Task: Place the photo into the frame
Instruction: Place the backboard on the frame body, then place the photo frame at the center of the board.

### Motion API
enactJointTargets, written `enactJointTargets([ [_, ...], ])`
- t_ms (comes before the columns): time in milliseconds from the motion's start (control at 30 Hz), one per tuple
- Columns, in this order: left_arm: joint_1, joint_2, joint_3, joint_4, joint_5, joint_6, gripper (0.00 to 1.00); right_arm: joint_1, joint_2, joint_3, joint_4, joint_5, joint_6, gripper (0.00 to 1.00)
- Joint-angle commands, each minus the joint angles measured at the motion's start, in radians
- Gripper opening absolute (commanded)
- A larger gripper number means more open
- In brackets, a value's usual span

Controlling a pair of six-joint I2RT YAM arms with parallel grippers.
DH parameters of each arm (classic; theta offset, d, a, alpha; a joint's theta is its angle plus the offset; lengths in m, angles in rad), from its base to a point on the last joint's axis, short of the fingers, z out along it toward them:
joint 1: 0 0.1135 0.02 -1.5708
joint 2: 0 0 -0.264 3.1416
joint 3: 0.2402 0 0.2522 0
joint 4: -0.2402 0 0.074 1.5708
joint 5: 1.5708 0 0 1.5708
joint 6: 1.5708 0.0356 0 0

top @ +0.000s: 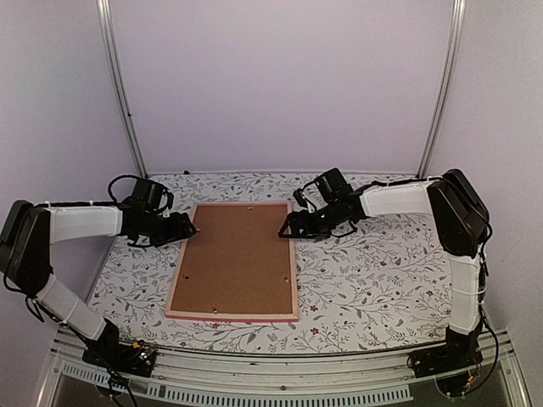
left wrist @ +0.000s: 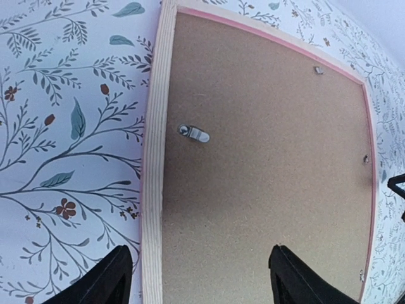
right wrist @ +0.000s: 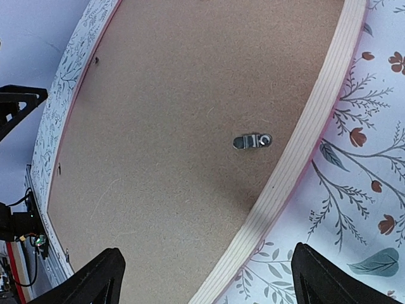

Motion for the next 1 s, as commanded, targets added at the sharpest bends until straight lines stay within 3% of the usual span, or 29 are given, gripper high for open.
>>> enactJointTargets([
  [0,0.002,0.013,0.018,-0.003,-0.036,0.034,0.77,-0.003,-0.027,-0.015,0.025,0.039,0.019,0.95],
  [467,0.033,0.157,0.009,0.094,-0.016,0.040,0.80,-0.003,-0.004,-0.049,0.087,0.048,0.082,0.97],
  [967,-0.008,0.199,-0.046,0.180,0.098,0.016,0.80,0.009,0.021,-0.090,0.119,0.037,0.110,0.97],
])
